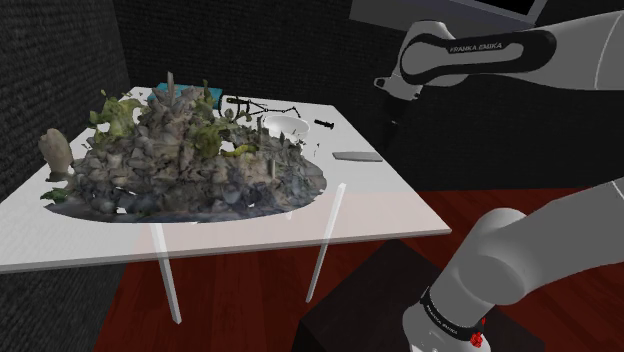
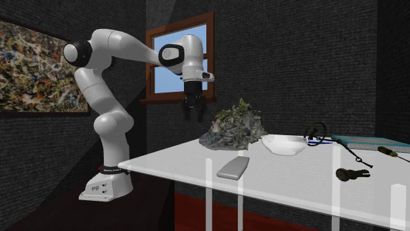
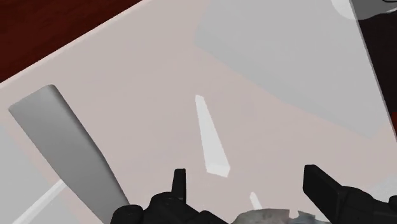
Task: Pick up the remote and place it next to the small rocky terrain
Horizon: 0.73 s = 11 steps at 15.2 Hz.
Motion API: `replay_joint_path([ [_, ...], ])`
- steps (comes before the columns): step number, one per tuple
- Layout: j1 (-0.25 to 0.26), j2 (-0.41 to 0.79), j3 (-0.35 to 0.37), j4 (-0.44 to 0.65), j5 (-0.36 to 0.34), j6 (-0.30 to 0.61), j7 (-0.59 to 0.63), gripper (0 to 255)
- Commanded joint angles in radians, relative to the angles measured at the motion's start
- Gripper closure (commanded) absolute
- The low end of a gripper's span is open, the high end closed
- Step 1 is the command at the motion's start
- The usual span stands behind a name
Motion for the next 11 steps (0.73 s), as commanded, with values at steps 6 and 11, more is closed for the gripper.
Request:
replay_joint_path([
  [6, 0.049, 0.252, -0.149, 0.120, 0.023, 0.135, -0.316, 0],
  [11, 0.071, 0.472, -0.225, 0.251, 0.120, 0.204, -0.561, 0],
])
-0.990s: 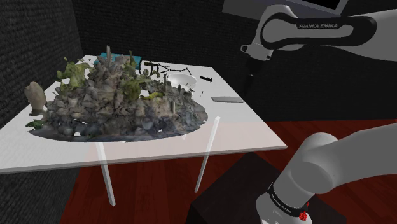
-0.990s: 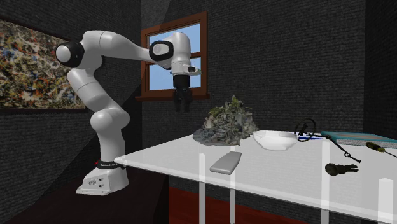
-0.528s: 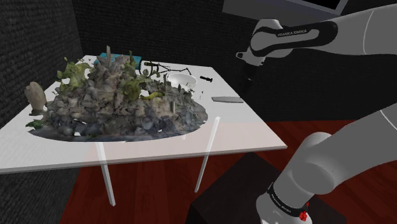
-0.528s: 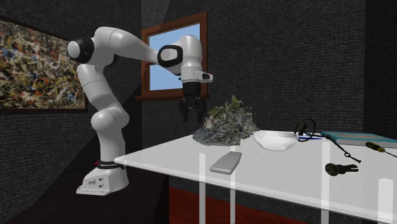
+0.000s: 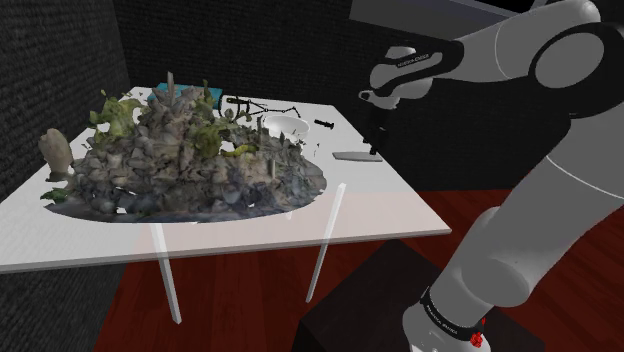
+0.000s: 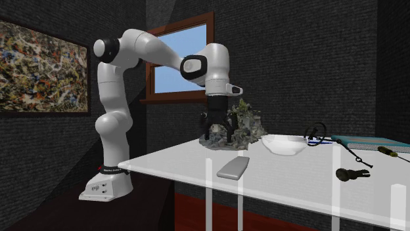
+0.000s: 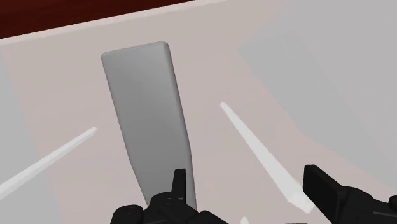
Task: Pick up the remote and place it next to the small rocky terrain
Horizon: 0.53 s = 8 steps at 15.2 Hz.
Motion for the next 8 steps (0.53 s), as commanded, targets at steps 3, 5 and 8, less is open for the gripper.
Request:
replay_joint_path([
  [3, -0.007, 0.193, -0.031, 0.132, 0.108, 0.034, -0.207, 0],
  [5, -0.028, 0.286, -0.026, 0.204, 0.163, 0.040, -0.300, 0],
  [8, -0.034, 0.300, -0.020, 0.193, 0.172, 0.064, -0.308, 0],
])
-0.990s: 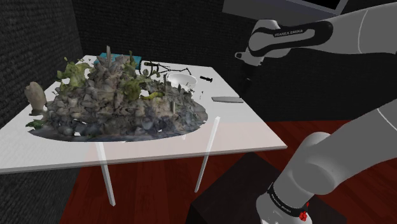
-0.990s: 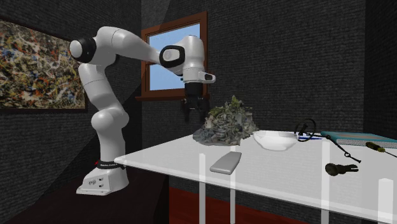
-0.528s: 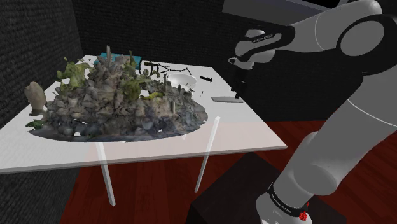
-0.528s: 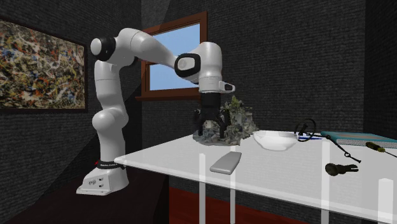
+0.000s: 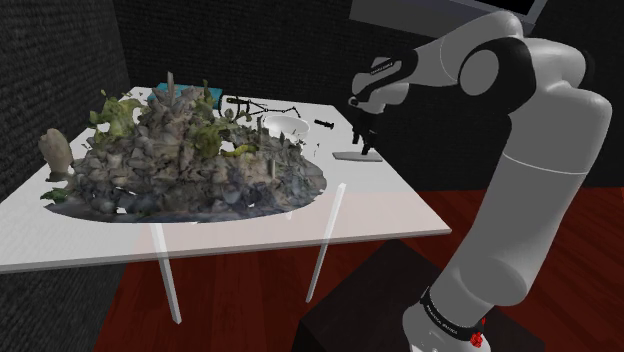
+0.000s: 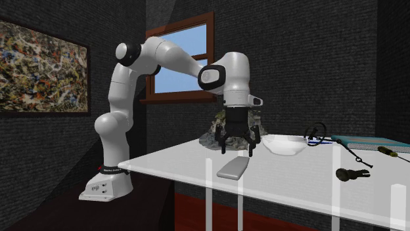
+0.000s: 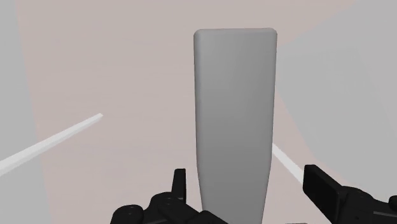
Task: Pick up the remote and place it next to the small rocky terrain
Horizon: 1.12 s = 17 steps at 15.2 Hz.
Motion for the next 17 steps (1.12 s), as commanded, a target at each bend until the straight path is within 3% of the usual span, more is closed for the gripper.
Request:
replay_joint_path([
  [1, -0.004, 0.019, 0.003, -0.008, 0.013, 0.024, -0.013, 0],
  [5, -0.011, 0.051, 0.009, -0.035, 0.036, 0.078, -0.029, 0],
  [13, -0.011, 0.051, 0.009, -0.035, 0.036, 0.078, -0.029, 0],
  [14, -0.011, 0.051, 0.009, -0.035, 0.036, 0.078, -0.029, 255],
  [17, -0.011, 0.050, 0.009, -0.035, 0.036, 0.078, -0.029, 255],
])
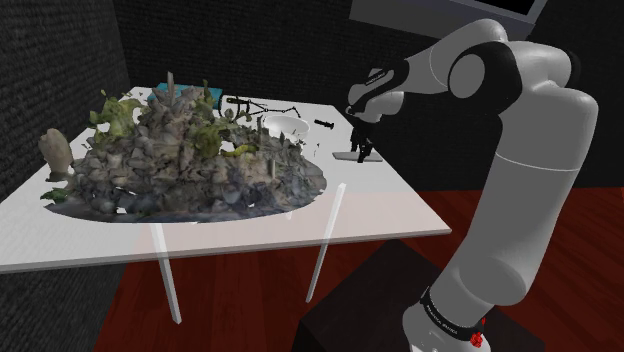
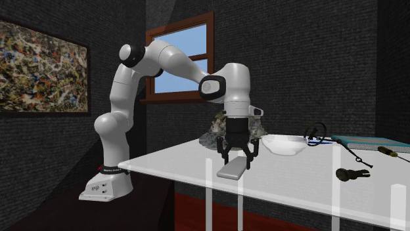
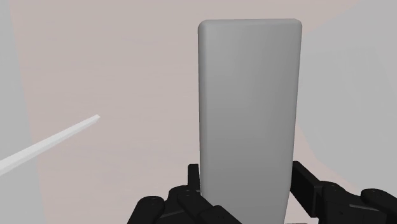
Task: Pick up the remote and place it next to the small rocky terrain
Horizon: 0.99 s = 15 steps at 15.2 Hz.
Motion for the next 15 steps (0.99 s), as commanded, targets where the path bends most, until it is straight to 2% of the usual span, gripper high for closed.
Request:
replay_joint_path([
  [1, 0.000, 0.000, 0.000, 0.000, 0.000, 0.000, 0.000, 255],
  [6, 0.000, 0.000, 0.000, 0.000, 0.000, 0.000, 0.000, 255],
  [15, 0.011, -0.057, -0.011, 0.060, -0.042, -0.107, 0.027, 255],
])
